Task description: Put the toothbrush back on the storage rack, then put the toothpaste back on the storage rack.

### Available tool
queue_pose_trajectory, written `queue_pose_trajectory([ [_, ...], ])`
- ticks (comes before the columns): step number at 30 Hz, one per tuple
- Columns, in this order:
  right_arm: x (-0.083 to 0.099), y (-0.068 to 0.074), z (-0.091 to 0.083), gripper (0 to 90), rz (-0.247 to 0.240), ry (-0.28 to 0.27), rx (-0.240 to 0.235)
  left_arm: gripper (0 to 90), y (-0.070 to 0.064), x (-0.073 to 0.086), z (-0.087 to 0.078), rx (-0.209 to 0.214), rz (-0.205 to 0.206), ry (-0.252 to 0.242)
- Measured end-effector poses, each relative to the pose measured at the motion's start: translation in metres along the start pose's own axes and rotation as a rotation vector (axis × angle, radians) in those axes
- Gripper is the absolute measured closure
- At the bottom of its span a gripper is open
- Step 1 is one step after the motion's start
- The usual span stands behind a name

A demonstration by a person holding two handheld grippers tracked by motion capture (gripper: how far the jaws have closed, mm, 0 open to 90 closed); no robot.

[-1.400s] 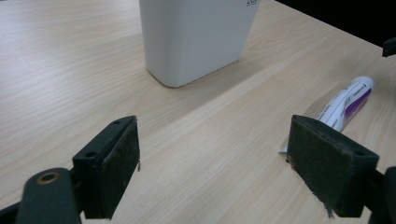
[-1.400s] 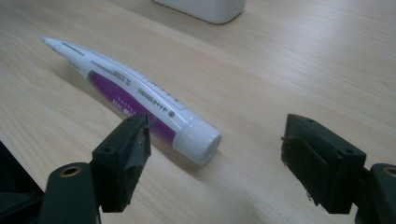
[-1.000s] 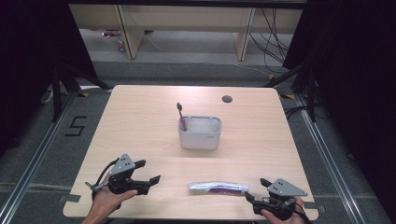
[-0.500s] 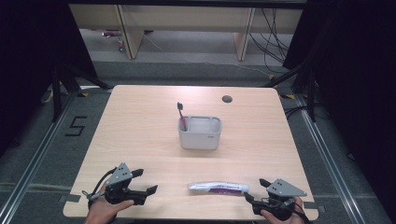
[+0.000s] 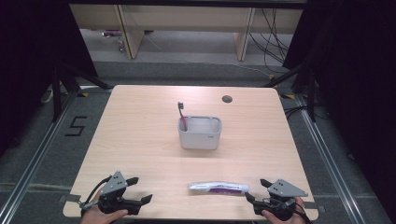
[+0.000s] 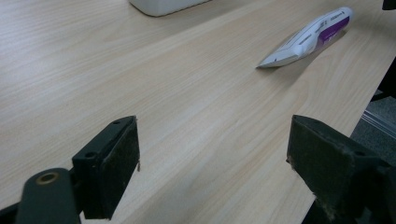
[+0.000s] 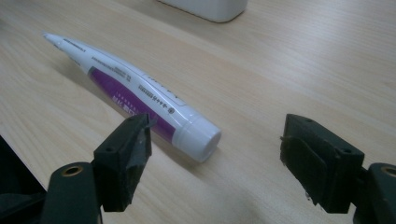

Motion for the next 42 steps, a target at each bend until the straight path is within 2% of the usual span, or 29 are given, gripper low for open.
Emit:
queue_pose_trajectory([
  [2,-0.001,0.000,0.000,25.3,-0.029,-0.003,0.017,16.7,-0.001,0.003,0.000,0.002,-0.004,0.004],
  [4,-0.001,0.005,0.000,25.2,-0.004,-0.002,0.003,16.7,-0.003,0.005,-0.001,0.004,0.000,0.013],
  [5,-0.002,0.002,0.000,25.2,-0.051,-0.004,0.007,16.7,-0.004,0.006,-0.003,0.004,0.002,0.017],
  [6,-0.002,0.003,0.001,25.3,-0.047,0.001,0.002,16.7,-0.005,0.007,-0.003,0.001,-0.006,0.009],
  [7,-0.001,0.004,0.002,25.3,-0.035,-0.003,-0.015,16.7,-0.005,0.007,-0.004,-0.003,0.002,0.012],
  [10,-0.001,0.003,0.001,25.3,-0.044,0.000,0.000,16.7,-0.009,0.009,-0.007,-0.002,0.005,0.012],
  [12,-0.001,0.004,0.002,25.3,-0.031,-0.003,-0.014,16.7,-0.010,0.010,-0.008,-0.003,0.019,0.009],
  [13,-0.001,0.004,0.003,25.3,-0.032,-0.003,-0.011,16.7,-0.011,0.010,-0.009,-0.001,0.010,0.018],
  [15,-0.001,0.004,0.002,25.2,-0.033,0.007,-0.009,16.7,-0.011,0.011,-0.009,-0.004,0.031,0.024],
  [17,-0.001,0.004,0.002,25.3,-0.043,0.006,-0.001,16.7,-0.014,0.010,-0.010,0.009,0.017,0.020],
  [19,-0.002,0.003,0.004,25.2,-0.044,-0.001,-0.012,16.7,-0.013,0.010,-0.011,0.002,0.023,0.025],
  [21,-0.002,0.004,0.004,25.2,-0.043,-0.001,-0.004,16.7,-0.013,0.009,-0.011,0.002,0.019,0.019],
  [22,-0.002,0.005,0.003,25.2,-0.030,0.007,-0.004,16.7,-0.013,0.010,-0.011,0.001,0.025,0.024],
  [23,-0.002,0.004,0.003,25.2,-0.046,0.002,0.001,16.7,-0.014,0.010,-0.010,0.005,0.022,0.017],
  [24,-0.002,0.005,0.002,25.1,-0.023,0.004,-0.002,16.7,-0.015,0.010,-0.010,0.008,0.021,0.014],
  [26,-0.003,0.005,0.003,25.2,-0.047,0.007,-0.013,16.7,-0.015,0.010,-0.010,0.011,0.037,0.031],
  [28,-0.004,0.009,0.004,25.5,-0.059,0.012,-0.040,16.7,-0.015,0.011,-0.009,0.007,0.041,0.026],
  [29,-0.005,0.010,0.004,25.5,-0.081,0.017,-0.035,16.7,-0.014,0.010,-0.010,0.003,0.048,0.032],
  [30,-0.006,0.012,0.004,25.6,-0.066,0.021,-0.044,16.7,-0.014,0.010,-0.009,0.004,0.048,0.026],
  [32,-0.009,0.015,0.006,25.5,-0.096,0.027,-0.062,16.7,-0.013,0.010,-0.010,0.011,0.060,0.026],
  [33,-0.010,0.017,0.006,25.6,-0.100,0.031,-0.069,16.7,-0.013,0.010,-0.010,0.011,0.061,0.026],
  [35,-0.015,0.019,0.006,25.7,-0.142,0.028,-0.053,16.7,-0.014,0.010,-0.010,0.006,0.061,0.023],
  [36,-0.017,0.022,0.007,25.9,-0.143,0.031,-0.069,16.7,-0.014,0.011,-0.009,0.010,0.054,0.027],
  [37,-0.021,0.024,0.008,26.9,-0.169,0.031,-0.076,16.7,-0.014,0.012,-0.009,-0.001,0.064,0.033],
  [39,-0.025,0.029,0.008,27.1,-0.176,0.040,-0.088,16.7,-0.013,0.012,-0.009,0.001,0.072,0.044],
  [40,-0.027,0.031,0.009,27.2,-0.196,0.044,-0.100,16.7,-0.013,0.012,-0.009,-0.002,0.064,0.028],
  [42,-0.032,0.035,0.011,28.4,-0.213,0.070,-0.112,16.7,-0.013,0.011,-0.010,0.001,0.062,0.029],
])
Point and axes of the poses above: each handheld gripper's, and its own axes: z roughly forward along the jaws, x roughly out of its underside, y roughly to its left, the point moved 3 cm from there along z, roughly forward along the jaws, and after that the axes turned 13 degrees about -x, right-handed, at the moved point
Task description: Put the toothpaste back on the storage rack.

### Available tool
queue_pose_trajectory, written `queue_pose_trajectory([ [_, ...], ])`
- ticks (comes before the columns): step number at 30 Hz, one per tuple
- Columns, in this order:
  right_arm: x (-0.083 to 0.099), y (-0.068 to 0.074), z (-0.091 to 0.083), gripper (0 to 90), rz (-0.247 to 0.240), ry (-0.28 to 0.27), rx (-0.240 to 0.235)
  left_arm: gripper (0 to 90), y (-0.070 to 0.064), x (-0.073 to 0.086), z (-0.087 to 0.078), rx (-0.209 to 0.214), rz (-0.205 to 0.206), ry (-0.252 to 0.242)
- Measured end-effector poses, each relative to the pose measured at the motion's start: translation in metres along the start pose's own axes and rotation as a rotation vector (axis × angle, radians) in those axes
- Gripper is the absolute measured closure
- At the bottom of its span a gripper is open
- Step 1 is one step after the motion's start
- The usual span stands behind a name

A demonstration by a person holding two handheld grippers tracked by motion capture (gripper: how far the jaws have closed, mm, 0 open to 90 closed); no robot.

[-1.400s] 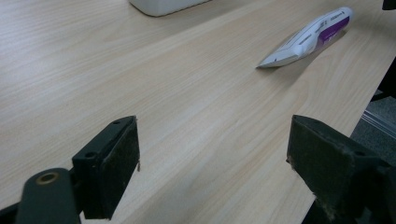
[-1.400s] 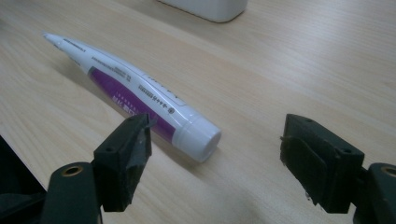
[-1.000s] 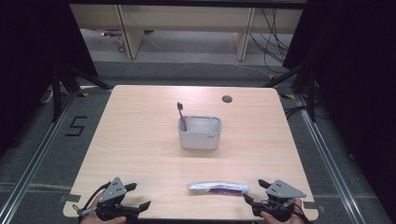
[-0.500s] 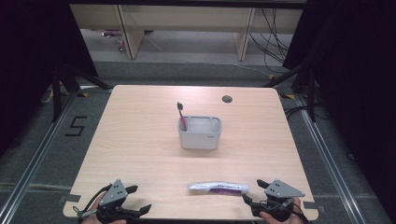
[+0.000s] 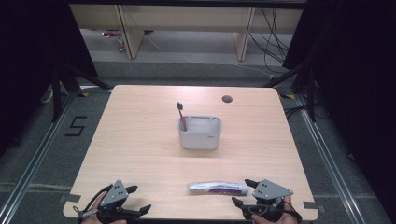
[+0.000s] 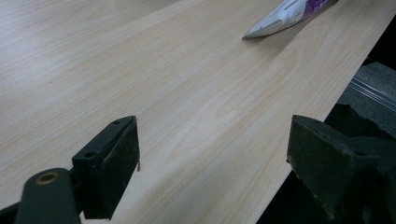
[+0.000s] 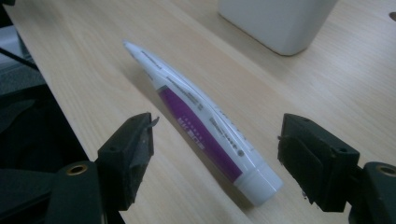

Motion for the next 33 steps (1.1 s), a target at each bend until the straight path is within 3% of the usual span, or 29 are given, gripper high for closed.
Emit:
queue_pose_trajectory([
  [4,-0.008,-0.001,0.007,30.7,-0.046,0.041,-0.025,16.5,0.001,0.000,0.000,-0.004,0.001,0.005],
  [10,-0.015,-0.007,0.019,33.4,-0.064,0.098,-0.046,16.5,-0.002,0.000,0.000,-0.007,0.001,0.001],
  [11,-0.017,-0.007,0.021,33.5,-0.076,0.103,-0.052,16.5,0.001,0.001,-0.001,-0.017,0.026,0.016],
  [13,-0.019,-0.007,0.024,33.9,-0.074,0.129,-0.062,16.5,-0.001,0.000,-0.001,-0.003,-0.002,0.002],
  [16,-0.022,-0.005,0.029,34.6,-0.072,0.153,-0.073,16.5,0.000,0.000,-0.002,-0.006,-0.007,0.004],
  [22,-0.027,-0.006,0.037,35.1,-0.099,0.190,-0.089,16.5,0.000,0.000,-0.003,-0.019,0.018,0.019],
  [26,-0.029,-0.008,0.044,35.0,-0.103,0.206,-0.094,16.5,-0.001,0.000,-0.001,-0.006,-0.006,0.003],
  [30,-0.030,-0.010,0.048,35.0,-0.106,0.228,-0.101,16.5,0.001,0.000,-0.002,-0.019,0.023,0.020],
  [33,-0.030,-0.012,0.051,35.1,-0.100,0.254,-0.107,16.5,-0.001,0.000,-0.002,-0.009,0.004,0.010],
])
Point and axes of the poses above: each handheld gripper's, and its own axes: z roughly forward along the jaws, x roughly out of its underside, y roughly to its left, the point moved 3 cm from there along z, roughly forward along the jaws, and after that the axes turned 13 degrees about -x, right-handed, at the moved point
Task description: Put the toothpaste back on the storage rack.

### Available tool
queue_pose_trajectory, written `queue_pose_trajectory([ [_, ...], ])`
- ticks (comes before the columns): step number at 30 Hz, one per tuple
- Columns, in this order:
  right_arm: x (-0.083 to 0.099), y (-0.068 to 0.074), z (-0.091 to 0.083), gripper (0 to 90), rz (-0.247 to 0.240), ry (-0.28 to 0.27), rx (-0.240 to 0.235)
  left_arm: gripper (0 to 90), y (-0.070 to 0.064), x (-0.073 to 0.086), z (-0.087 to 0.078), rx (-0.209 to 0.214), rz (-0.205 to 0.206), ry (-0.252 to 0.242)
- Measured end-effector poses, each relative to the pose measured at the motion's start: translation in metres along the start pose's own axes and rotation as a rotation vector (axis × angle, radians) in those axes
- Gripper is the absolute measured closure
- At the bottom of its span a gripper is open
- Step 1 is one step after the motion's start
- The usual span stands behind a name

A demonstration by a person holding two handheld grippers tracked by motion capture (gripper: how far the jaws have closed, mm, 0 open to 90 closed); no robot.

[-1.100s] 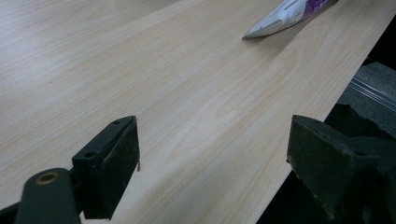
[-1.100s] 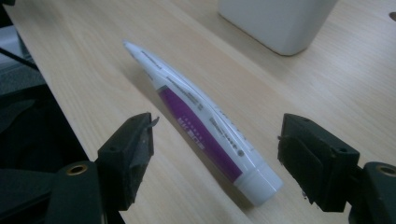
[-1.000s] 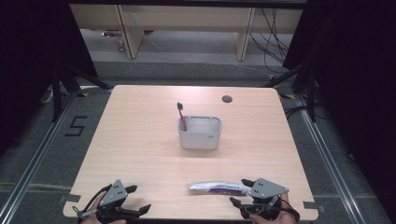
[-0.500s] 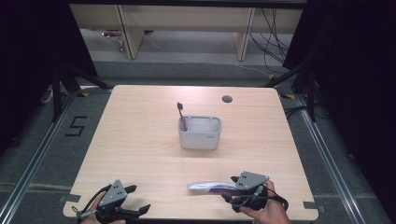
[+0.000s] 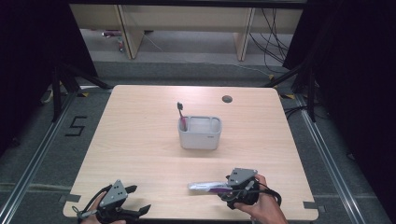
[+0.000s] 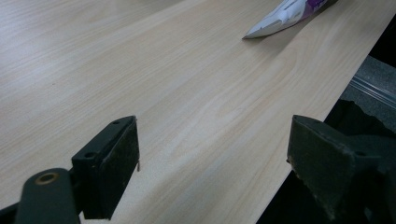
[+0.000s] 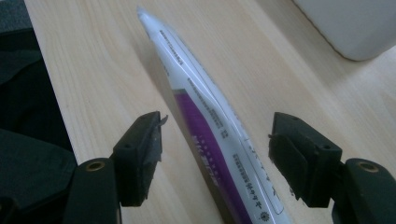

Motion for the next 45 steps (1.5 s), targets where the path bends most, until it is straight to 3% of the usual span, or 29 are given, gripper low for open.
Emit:
queue_pose_trajectory([
  [2,-0.001,-0.002,0.002,35.4,-0.007,0.008,0.003,16.5,-0.001,0.000,0.001,0.004,-0.005,-0.004],
  [3,-0.001,-0.003,0.003,35.7,-0.010,0.018,-0.003,16.5,0.002,0.000,0.000,-0.007,0.021,0.009],
  [4,-0.002,-0.003,0.004,35.7,-0.006,0.024,-0.008,16.5,0.000,0.000,0.001,0.006,-0.007,-0.004],
  [9,-0.006,-0.006,0.008,36.3,-0.011,0.053,-0.015,16.5,-0.001,0.000,0.002,0.001,-0.012,-0.012],
  [19,-0.015,-0.011,0.013,39.7,-0.043,0.115,-0.040,16.5,0.002,0.000,0.000,-0.003,0.016,0.010],
  [21,-0.015,-0.011,0.014,40.7,-0.047,0.132,-0.054,16.5,0.002,0.000,0.000,-0.002,0.020,0.010],
  [22,-0.015,-0.011,0.014,40.9,-0.031,0.147,-0.046,16.5,0.000,0.000,0.000,0.006,-0.001,-0.001],
  [24,-0.014,-0.012,0.014,42.5,-0.042,0.176,-0.063,16.5,0.000,0.000,0.000,0.006,0.004,-0.001],
  [32,-0.015,-0.017,0.019,44.1,-0.063,0.224,-0.062,16.5,-0.001,0.000,0.001,0.010,0.009,-0.006],
  [34,-0.016,-0.016,0.022,44.1,-0.060,0.243,-0.067,16.5,0.000,0.000,0.000,0.015,0.028,0.005],
  [35,-0.017,-0.017,0.024,44.2,-0.068,0.252,-0.073,16.5,-0.001,0.000,0.000,0.018,0.008,0.000],
  [37,-0.018,-0.016,0.026,44.9,-0.054,0.278,-0.082,16.5,0.000,0.001,0.000,0.011,0.033,0.005],
  [39,-0.020,-0.017,0.029,46.8,-0.078,0.291,-0.099,16.5,0.000,0.001,0.000,0.010,0.022,0.004],
  [40,-0.020,-0.016,0.030,47.2,-0.067,0.296,-0.098,16.5,-0.001,0.000,0.000,0.015,0.006,0.000],
  [42,-0.021,-0.017,0.031,49.3,-0.080,0.310,-0.111,16.5,0.000,0.001,0.000,0.012,0.027,0.003],
  [45,-0.022,-0.017,0.034,50.0,-0.083,0.352,-0.125,16.5,-0.002,0.000,0.000,0.012,0.011,-0.002],
])
Point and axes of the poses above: each handheld gripper's, and its own axes: z roughly forward along the jaws, x roughly out of its underside, y roughly to its left, the point moved 3 cm from there along z, roughly forward along the jaws, and after that the axes turned 13 degrees about -x, right-handed, at the moved point
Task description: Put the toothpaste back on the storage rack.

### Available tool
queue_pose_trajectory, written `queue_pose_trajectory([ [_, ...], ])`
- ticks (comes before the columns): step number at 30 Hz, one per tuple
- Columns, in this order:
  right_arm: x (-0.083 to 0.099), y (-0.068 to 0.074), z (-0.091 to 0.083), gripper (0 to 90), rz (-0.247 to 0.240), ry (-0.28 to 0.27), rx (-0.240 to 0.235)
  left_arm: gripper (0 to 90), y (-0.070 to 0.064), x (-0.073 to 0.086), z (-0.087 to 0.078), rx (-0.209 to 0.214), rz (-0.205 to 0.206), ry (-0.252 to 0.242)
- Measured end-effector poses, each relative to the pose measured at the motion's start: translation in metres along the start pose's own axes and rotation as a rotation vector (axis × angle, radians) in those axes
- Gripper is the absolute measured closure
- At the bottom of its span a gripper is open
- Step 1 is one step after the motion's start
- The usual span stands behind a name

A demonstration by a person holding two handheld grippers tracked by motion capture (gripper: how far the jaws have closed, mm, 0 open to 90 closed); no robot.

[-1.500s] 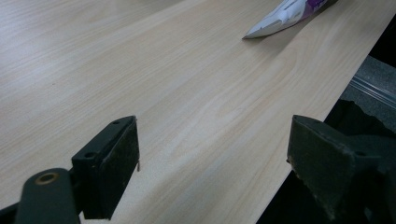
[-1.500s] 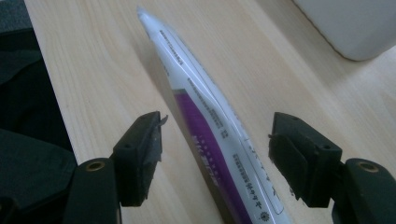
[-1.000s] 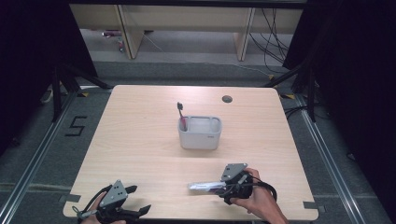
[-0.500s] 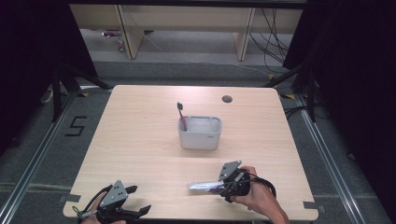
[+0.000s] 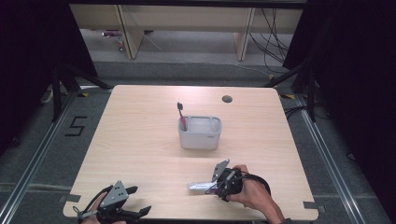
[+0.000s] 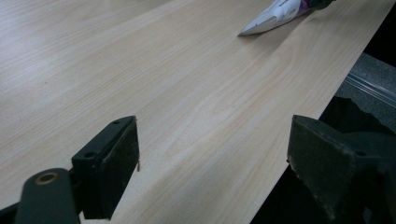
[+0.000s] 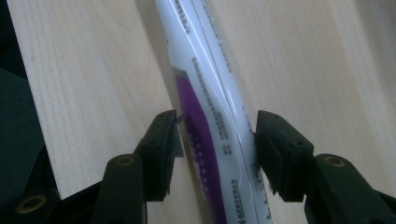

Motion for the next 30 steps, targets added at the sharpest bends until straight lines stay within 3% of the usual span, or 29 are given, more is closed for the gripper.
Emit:
queue_pose_trajectory([
  [5,-0.004,-0.001,0.003,53.6,-0.002,0.045,-0.001,16.5,0.000,0.000,0.000,-0.001,0.003,-0.001],
  [7,-0.006,-0.004,0.004,54.0,-0.017,0.075,0.013,16.5,0.001,0.000,0.000,0.002,0.009,0.002],
  [8,-0.007,-0.006,0.004,54.3,-0.047,0.090,0.008,16.5,0.001,0.000,0.000,0.004,0.003,0.001],
  [9,-0.007,-0.005,0.004,54.7,-0.008,0.109,0.014,16.5,0.000,0.000,0.000,0.003,0.003,0.001],
  [10,-0.008,-0.005,0.005,55.0,-0.023,0.127,0.011,16.5,0.000,0.001,0.000,0.004,0.010,-0.004],
  [12,-0.009,-0.004,0.005,55.8,-0.008,0.151,0.014,16.5,-0.001,0.000,0.000,0.013,0.008,-0.001],
  [13,-0.010,-0.007,0.006,56.8,-0.048,0.163,0.001,16.5,-0.001,0.000,0.000,0.015,0.006,0.000],
  [14,-0.010,-0.005,0.006,57.9,-0.015,0.171,0.000,16.5,0.001,0.001,0.000,-0.006,0.038,0.009],
  [15,-0.010,-0.006,0.006,59.1,-0.014,0.178,0.009,16.5,-0.002,0.000,0.000,0.006,0.015,0.000],
  [19,-0.010,-0.011,0.006,60.5,-0.030,0.176,-0.020,16.5,0.000,0.000,0.000,0.011,0.016,0.000],
  [20,-0.010,-0.011,0.006,60.7,-0.030,0.175,-0.024,16.5,0.001,0.001,0.001,-0.012,0.039,0.008],
  [21,-0.011,-0.013,0.006,61.1,-0.057,0.178,-0.023,16.5,0.001,0.001,0.000,-0.012,0.041,0.009],
  [22,-0.010,-0.011,0.006,61.4,-0.023,0.174,-0.026,16.5,0.001,0.000,0.000,-0.002,0.030,0.006],
  [24,-0.011,-0.010,0.006,62.4,-0.035,0.182,-0.016,16.5,0.000,-0.001,0.000,0.007,0.015,0.003],
  [25,-0.012,-0.010,0.006,63.0,-0.040,0.186,-0.021,16.5,0.000,0.000,0.001,-0.006,0.028,0.004],
  [26,-0.013,-0.006,0.006,63.7,-0.002,0.201,-0.007,16.5,0.001,0.001,0.001,-0.010,0.040,0.011],
  [27,-0.013,-0.010,0.006,64.2,-0.044,0.191,-0.017,16.5,-0.002,0.000,0.001,0.002,0.007,-0.005],
  [28,-0.013,-0.009,0.006,64.8,-0.037,0.203,-0.009,16.5,0.001,0.001,0.000,-0.014,0.041,0.008],
  [30,-0.014,-0.009,0.006,66.6,-0.049,0.203,-0.015,16.5,0.001,0.000,-0.001,0.008,0.022,0.007],
])
Point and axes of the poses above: each handheld gripper's, and its own axes: z roughly forward along the jaws, x roughly out of its underside, y roughly to its left, the point moved 3 cm from there along z, roughly forward along the jaws, and after that the axes turned 13 degrees about -x, right-handed, at the moved point
